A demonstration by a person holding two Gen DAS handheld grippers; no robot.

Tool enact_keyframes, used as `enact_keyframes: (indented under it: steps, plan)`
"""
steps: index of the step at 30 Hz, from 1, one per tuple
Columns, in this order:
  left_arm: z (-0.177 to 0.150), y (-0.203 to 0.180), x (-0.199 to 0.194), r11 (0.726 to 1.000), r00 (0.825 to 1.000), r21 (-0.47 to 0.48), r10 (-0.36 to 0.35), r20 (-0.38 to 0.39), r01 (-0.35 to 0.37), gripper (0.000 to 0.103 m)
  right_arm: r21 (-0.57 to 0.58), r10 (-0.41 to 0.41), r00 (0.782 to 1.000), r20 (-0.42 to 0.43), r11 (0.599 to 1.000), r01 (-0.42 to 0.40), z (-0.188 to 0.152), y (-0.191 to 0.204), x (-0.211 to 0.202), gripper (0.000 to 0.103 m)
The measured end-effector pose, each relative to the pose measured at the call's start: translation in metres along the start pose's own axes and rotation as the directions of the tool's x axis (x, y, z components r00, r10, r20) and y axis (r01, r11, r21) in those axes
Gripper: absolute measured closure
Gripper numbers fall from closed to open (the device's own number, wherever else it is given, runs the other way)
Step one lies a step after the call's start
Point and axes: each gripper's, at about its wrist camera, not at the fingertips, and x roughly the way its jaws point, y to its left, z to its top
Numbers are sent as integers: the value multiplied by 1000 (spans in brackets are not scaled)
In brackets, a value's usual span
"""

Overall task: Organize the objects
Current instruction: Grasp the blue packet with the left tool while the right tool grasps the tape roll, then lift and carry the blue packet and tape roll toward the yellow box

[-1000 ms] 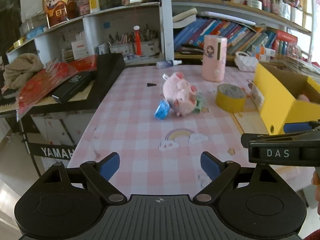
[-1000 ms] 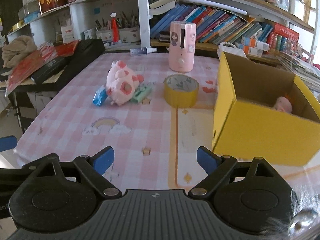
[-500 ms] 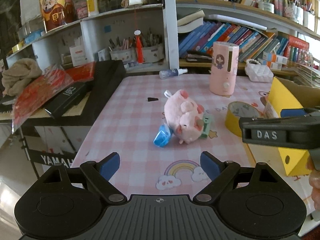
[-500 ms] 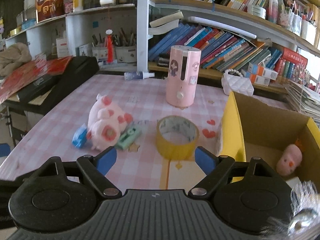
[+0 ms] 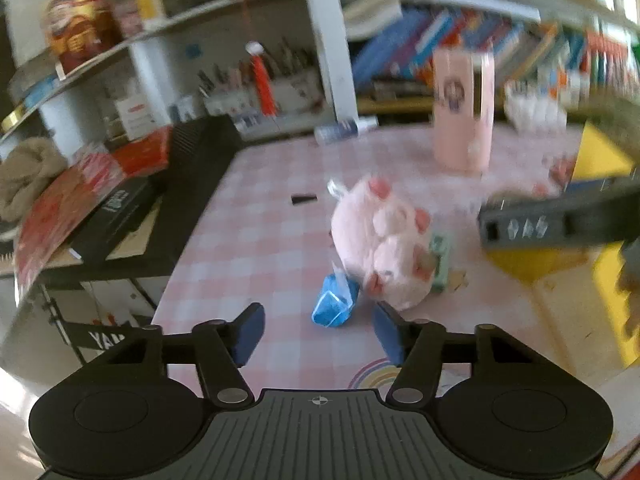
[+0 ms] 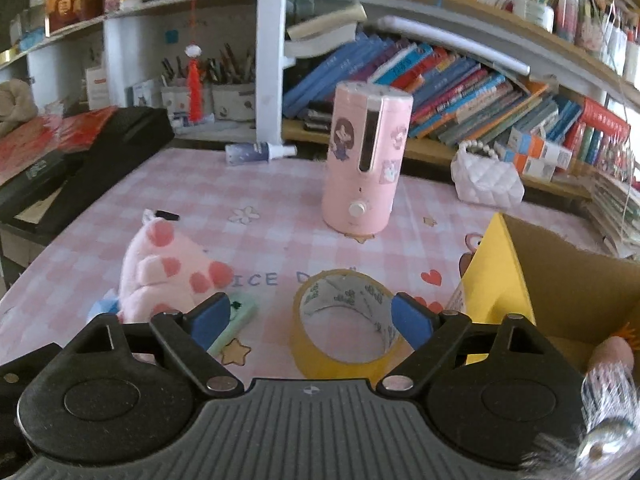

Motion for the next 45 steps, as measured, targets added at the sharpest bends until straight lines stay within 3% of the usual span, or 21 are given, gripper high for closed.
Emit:
enact_keyframes:
  steps: [3, 12, 19, 26, 31, 33, 35, 45]
  plan:
    - [0, -8, 21, 998, 999, 67, 6, -41, -3, 47, 6, -13, 1000, -27, 1000, 13, 2, -3, 12, 11]
    - [8, -16, 58, 990, 997, 141, 23, -77, -12, 57, 23, -10, 995, -99, 1000, 12, 4, -9, 41, 5]
    - [9, -17, 69, 992, 995, 124, -2, -101, 14, 80, 17, -29, 993, -117, 999, 31, 4, -12, 54, 2]
    - [10, -8, 61, 999, 997, 42, -13, -79, 17, 81, -20, -54, 992, -112, 998, 52, 5, -12, 62, 2]
    - [10, -5, 49, 999, 997, 5, -37, -65, 37, 81, -63, -75, 981, -176, 996, 65, 3, -10, 75, 2]
    - [10, -5, 44, 999, 997, -8, -42, -57, 42, 81, -63, -76, 977, -199, 996, 64, 0, -10, 77, 5]
    - [12, -3, 41, 999, 998, -18, -43, -47, 42, 81, -43, -79, 979, -188, 996, 73, 0, -13, 74, 17]
    - [10, 8, 11, 994, 999, -99, -36, 3, 37, 81, 8, 62, 991, -121, 998, -62, 0, -8, 45, 18]
